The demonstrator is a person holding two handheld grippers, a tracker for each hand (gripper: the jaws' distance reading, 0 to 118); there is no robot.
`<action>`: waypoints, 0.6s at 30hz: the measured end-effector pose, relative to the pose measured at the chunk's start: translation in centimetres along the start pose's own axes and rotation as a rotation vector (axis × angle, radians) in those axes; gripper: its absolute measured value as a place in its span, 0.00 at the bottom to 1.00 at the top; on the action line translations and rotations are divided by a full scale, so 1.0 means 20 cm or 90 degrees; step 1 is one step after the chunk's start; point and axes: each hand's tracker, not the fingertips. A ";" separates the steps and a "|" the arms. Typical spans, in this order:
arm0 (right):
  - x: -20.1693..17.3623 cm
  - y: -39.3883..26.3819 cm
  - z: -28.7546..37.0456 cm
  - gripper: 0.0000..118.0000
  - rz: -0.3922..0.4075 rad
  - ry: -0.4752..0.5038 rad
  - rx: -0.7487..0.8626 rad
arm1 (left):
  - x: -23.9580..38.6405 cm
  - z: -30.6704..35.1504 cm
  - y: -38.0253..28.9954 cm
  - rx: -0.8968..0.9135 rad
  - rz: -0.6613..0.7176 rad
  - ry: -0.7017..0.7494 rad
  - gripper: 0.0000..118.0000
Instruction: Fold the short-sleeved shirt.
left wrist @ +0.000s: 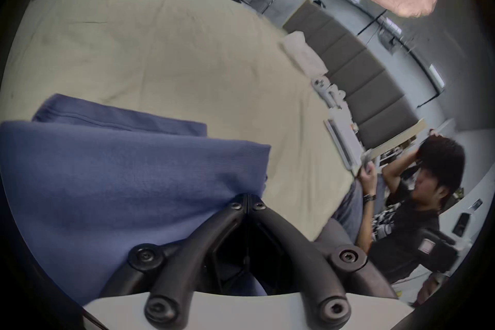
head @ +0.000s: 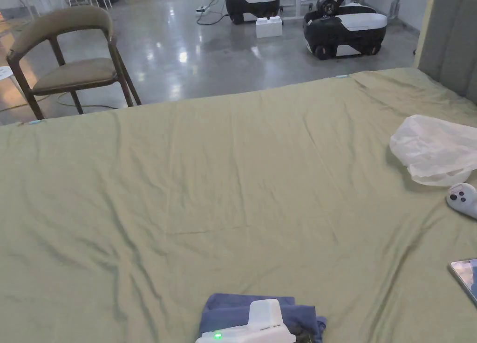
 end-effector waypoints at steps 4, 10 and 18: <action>-0.10 0.00 -0.07 0.00 0.035 0.040 -0.030 | -0.01 0.04 0.05 0.003 0.035 -0.033 0.01; -0.32 0.11 -0.43 0.00 0.128 0.152 -0.095 | -0.18 0.48 0.04 0.085 0.042 -0.058 0.68; -0.59 0.18 -1.16 0.00 0.209 0.110 -0.265 | -0.56 0.85 -0.09 0.150 0.128 0.024 0.74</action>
